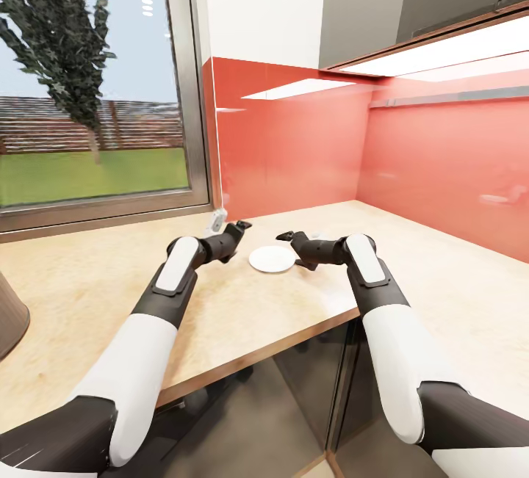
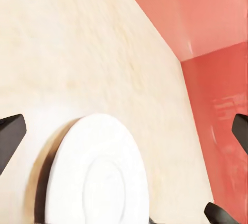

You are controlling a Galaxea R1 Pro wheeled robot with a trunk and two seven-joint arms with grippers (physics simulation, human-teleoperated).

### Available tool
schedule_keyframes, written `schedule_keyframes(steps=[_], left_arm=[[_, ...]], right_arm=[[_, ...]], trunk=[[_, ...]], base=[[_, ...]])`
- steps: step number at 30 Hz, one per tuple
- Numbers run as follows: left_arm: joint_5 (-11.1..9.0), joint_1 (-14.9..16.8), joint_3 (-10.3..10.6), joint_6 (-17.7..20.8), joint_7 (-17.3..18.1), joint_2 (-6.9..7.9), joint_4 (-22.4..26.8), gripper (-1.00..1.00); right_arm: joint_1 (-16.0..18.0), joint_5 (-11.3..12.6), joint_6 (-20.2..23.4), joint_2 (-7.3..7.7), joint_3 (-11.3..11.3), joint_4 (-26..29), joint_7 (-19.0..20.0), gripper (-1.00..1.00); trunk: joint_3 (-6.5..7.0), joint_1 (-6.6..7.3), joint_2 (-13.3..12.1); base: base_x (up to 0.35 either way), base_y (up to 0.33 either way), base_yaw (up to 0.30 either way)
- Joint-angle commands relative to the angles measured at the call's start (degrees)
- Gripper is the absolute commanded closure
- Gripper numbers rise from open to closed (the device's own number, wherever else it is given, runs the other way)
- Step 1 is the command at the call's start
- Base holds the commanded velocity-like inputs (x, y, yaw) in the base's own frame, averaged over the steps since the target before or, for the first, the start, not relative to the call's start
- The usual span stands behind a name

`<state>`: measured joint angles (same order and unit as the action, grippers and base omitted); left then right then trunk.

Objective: Set up a coffee station on the kitchen countertop: keep the coffee maker on the countertop, move the bottle of coffee from the kitchen shelf to the counter next to the coffee maker, place a paper coffee filter on top of the coffee maker, put the saucer next to the coffee maker with the coffee cup on the saucer, and place the electric kettle next to the coffee maker.

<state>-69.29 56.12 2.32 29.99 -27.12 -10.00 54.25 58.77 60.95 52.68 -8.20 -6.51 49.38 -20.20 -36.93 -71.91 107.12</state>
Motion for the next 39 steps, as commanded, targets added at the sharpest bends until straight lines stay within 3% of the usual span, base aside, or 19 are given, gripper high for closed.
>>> schedule_keyframes(steps=[1, 8, 12, 24, 33, 39], left_arm=[[-0.6, 0.0, 0.0, 0.0, 0.0, 0.0, 0.0, -1.0], [-0.6, 0.0, 0.1, 0.1, 3.2, 0.0, -2.1, -1.0], [-0.6, 0.0, 0.1, 0.1, 6.7, 0.0, -4.0, -1.0], [-0.6, 0.0, 0.1, 0.1, 8.8, 0.0, -5.4, -1.0], [-0.5, 0.0, 0.3, 2.0, 14.5, 0.0, -8.3, -1.0], [-0.5, 0.0, 0.4, 3.1, 15.2, 0.0, -9.0, -1.0]], right_arm=[[0.0, 0.3, 0.4, -0.07, -0.2, 0.0, -0.8, -1.0], [0.0, 0.3, 0.4, -0.07, -0.2, 0.0, -0.8, -1.0], [0.0, 0.3, 0.4, -0.07, -0.1, 0.0, -0.8, -1.0], [0.0, 0.3, 0.4, -0.07, -0.1, 0.0, -0.8, -1.0], [0.0, 0.3, 0.4, -0.08, -0.1, 0.0, -0.8, -1.0], [0.0, 0.3, 0.4, -0.13, -0.1, 0.0, -0.8, -1.0]], trunk=[[-0.08, 0.0, 0.0], [-0.08, 0.0, 0.0], [-0.08, 0.0, 0.0], [-0.08, 0.0, 0.0], [-0.08, 0.0, 0.0], [-0.08, 0.0, 0.0]], base=[[0.0, 0.0, 0.0], [0.0, 0.0, 0.0], [0.0, 0.0, 0.0], [0.0, 0.0, 0.0], [0.0, 0.0, 0.0], [0.0, 0.0, 0.0]])
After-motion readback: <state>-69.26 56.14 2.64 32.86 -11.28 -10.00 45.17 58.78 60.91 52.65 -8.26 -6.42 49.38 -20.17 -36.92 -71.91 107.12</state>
